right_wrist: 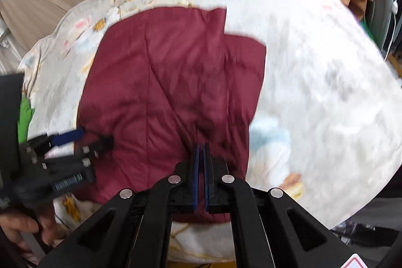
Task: Fold large clothes
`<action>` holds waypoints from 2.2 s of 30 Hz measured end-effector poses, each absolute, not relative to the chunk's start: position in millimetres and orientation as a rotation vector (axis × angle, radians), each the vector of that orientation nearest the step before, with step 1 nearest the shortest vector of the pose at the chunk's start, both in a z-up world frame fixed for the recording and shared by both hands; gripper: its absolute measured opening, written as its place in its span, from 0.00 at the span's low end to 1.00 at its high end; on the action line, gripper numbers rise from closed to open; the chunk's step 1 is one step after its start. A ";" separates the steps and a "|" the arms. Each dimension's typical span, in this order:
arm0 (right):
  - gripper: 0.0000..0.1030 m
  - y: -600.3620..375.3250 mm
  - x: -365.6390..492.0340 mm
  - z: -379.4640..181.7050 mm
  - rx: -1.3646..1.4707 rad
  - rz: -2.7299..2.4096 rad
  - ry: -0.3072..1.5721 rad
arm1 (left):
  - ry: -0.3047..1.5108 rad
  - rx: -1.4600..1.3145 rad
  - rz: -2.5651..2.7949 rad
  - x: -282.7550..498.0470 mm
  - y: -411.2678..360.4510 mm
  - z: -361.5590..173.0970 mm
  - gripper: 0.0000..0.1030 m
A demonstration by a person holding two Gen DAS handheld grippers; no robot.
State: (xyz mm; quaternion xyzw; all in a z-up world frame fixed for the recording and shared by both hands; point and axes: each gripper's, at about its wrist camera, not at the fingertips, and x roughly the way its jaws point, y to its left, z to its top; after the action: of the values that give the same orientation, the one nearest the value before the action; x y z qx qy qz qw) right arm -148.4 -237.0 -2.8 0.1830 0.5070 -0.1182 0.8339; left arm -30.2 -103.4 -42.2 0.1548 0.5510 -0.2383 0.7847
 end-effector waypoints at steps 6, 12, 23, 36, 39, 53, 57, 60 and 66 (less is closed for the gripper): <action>0.00 -249.3 -117.1 -57.3 0.415 -0.269 1.166 | 1.174 0.367 -0.530 -34.7 -102.4 -39.3 0.66; 0.02 -246.4 -120.4 -4.5 0.467 -0.292 1.061 | 1.166 0.341 -0.517 -31.7 -95.0 -31.7 0.66; 0.00 -250.7 -76.2 -42.8 0.450 -0.281 1.179 | 1.174 0.334 -0.513 -26.0 -96.9 -39.3 0.67; 0.00 -286.9 -22.3 -40.2 0.568 -0.329 1.134 | 1.168 0.271 -0.519 -23.9 -89.9 -37.6 0.69; 0.00 -287.0 -10.3 -43.0 0.536 -0.324 1.167 | 1.163 0.292 -0.510 -24.6 -92.1 -37.9 0.69; 0.53 -260.8 -152.2 -13.8 0.632 -0.306 1.055 | 1.224 0.143 -0.458 -24.1 -54.4 -23.0 0.72; 0.60 -259.8 -154.3 -38.8 0.706 -0.281 1.114 | 1.280 0.031 -0.426 -15.8 -33.4 -29.3 0.77; 0.64 -261.0 -154.9 -51.9 0.775 -0.249 1.132 | 1.366 -0.135 -0.442 -4.8 -18.2 -47.1 0.78; 0.73 -271.8 -147.9 -76.9 0.908 -0.201 1.149 | 1.437 -0.308 -0.486 5.7 -10.9 -77.5 0.87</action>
State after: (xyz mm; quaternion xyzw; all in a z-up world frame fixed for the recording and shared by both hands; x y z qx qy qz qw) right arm -147.9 -271.8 -76.9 0.4137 0.5234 -0.0915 0.7393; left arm 5.7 -10.9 -77.5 -0.1389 0.6490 -0.2196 0.7150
